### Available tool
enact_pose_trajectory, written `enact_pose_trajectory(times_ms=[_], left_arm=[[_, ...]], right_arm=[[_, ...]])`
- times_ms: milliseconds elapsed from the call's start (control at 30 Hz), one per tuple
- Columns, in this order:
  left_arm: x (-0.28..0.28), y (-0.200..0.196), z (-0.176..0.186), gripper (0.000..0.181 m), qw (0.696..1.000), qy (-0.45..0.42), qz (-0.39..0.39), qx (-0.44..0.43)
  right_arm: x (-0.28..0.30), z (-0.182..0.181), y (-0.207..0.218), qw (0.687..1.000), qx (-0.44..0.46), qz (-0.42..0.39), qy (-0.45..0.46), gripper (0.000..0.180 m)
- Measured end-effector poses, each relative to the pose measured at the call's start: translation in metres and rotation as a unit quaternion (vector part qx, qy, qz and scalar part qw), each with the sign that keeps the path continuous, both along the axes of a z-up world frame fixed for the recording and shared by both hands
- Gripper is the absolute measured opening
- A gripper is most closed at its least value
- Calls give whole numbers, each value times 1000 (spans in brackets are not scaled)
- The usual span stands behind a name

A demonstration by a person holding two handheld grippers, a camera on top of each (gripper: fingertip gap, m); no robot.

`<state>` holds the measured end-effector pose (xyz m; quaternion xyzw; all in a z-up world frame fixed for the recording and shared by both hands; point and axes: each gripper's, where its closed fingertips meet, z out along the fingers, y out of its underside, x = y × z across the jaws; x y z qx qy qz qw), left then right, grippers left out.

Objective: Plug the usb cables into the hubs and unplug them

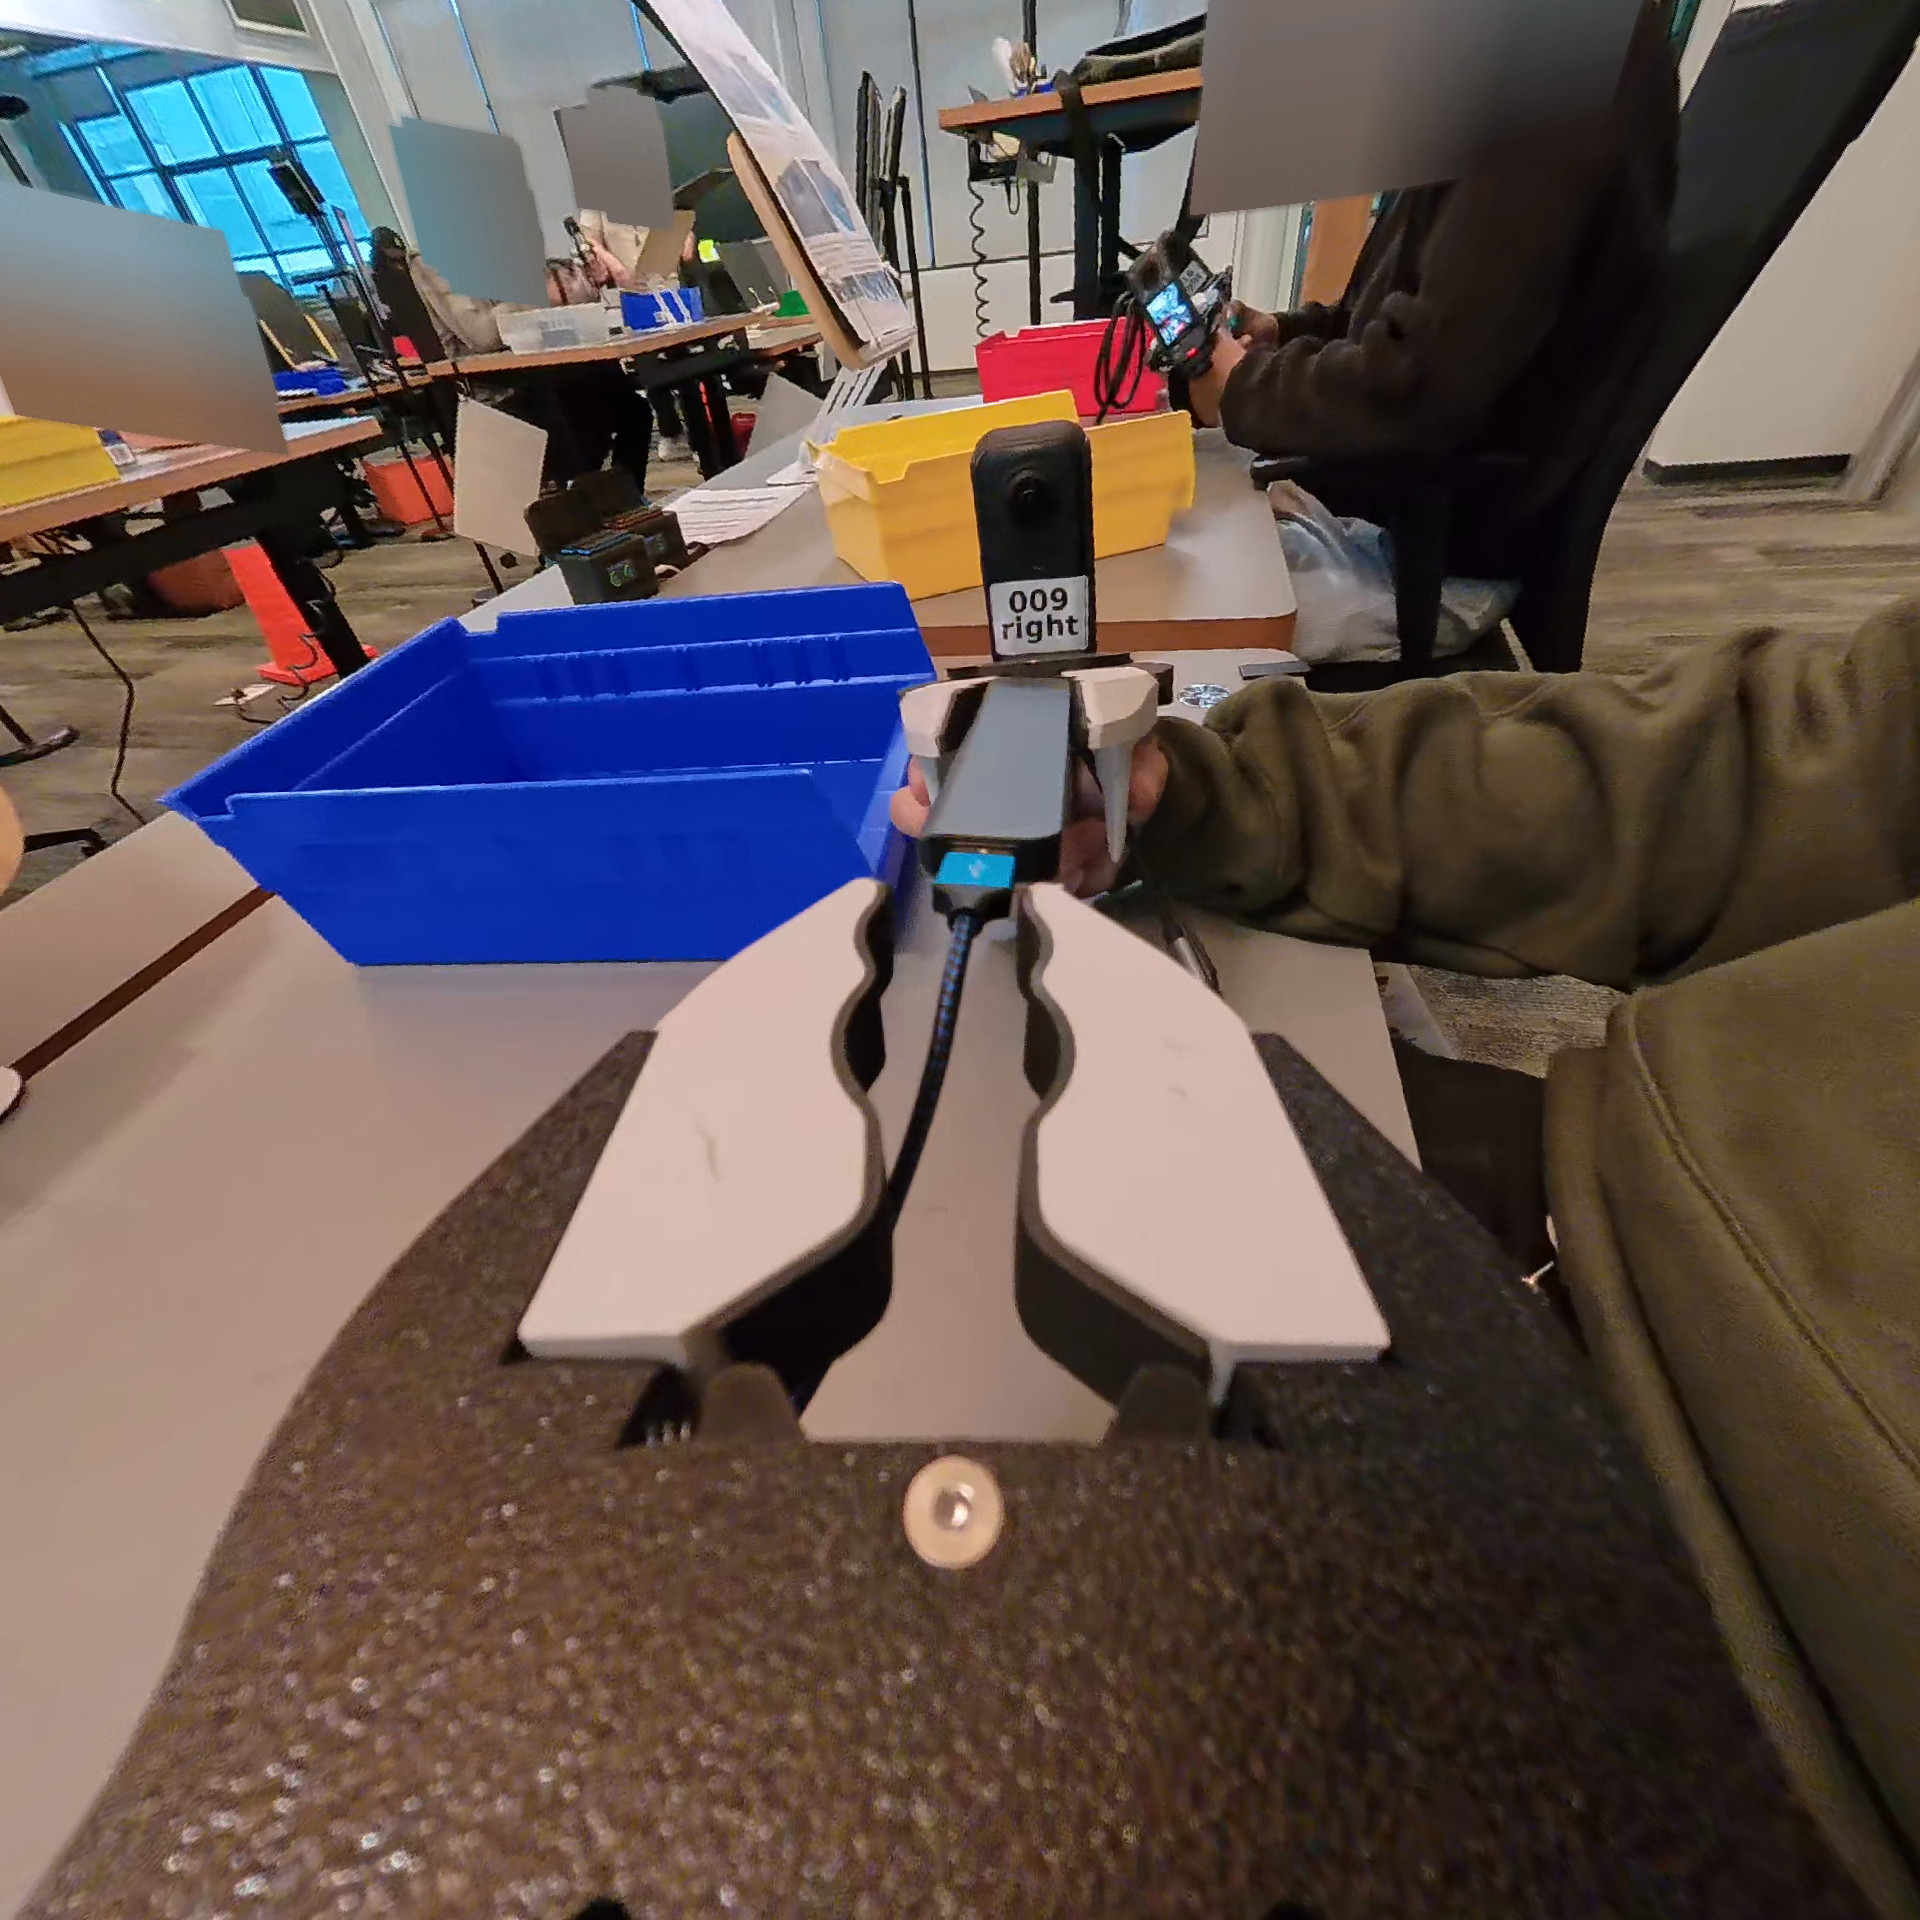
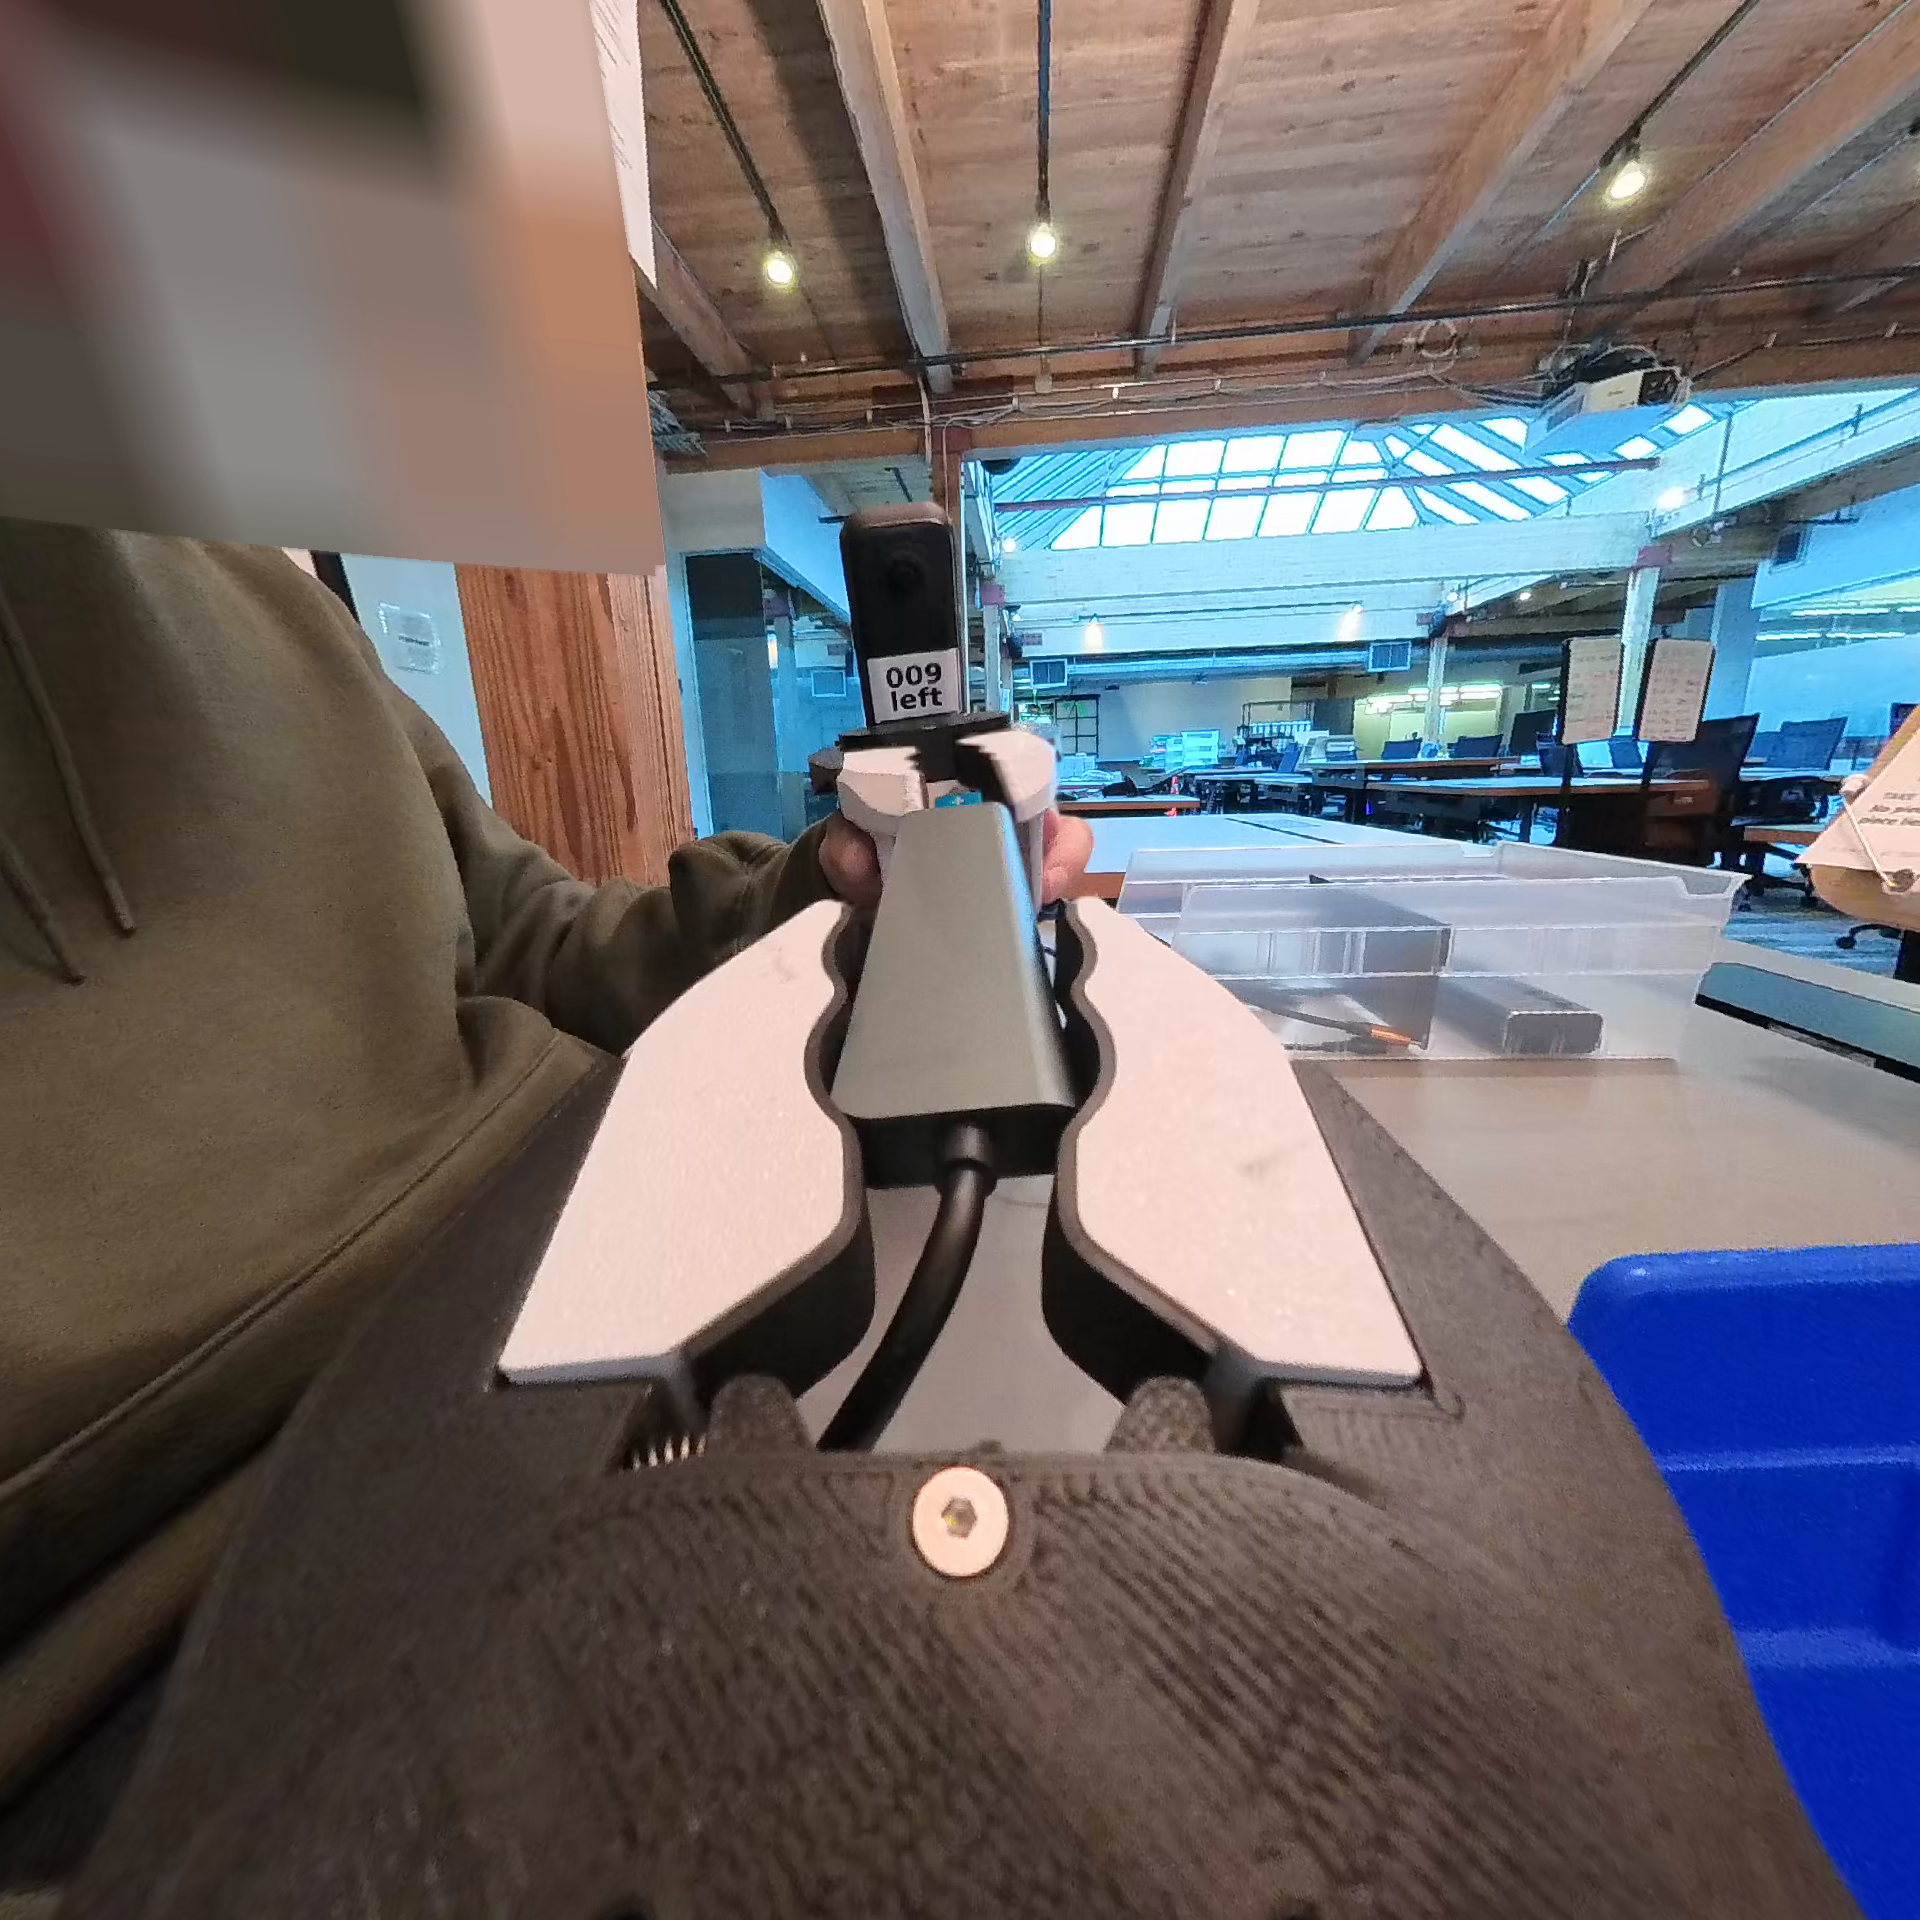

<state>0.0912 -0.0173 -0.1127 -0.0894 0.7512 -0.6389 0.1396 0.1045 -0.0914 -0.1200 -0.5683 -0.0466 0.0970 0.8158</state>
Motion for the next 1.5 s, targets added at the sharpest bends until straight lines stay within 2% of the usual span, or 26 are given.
enact_pose_trajectory(times_ms=[200, 1300, 1400, 1500], left_arm=[[-2, -4, -3, 14, 1000, -16, -5, 11], [-5, 5, -6, 13, 998, 4, -7, 60], [-5, 10, -16, 13, 995, 1, -3, 96], [-2, 8, -13, 13, 998, 10, -1, 70]], right_arm=[[-2, -2, 3, 1000, -10, 6, -4, 36], [-5, -7, 11, 999, -39, 14, -9, 36], [-5, -11, 15, 998, -61, 11, -8, 36], [-2, -9, 13, 998, -54, 12, 2, 36]])
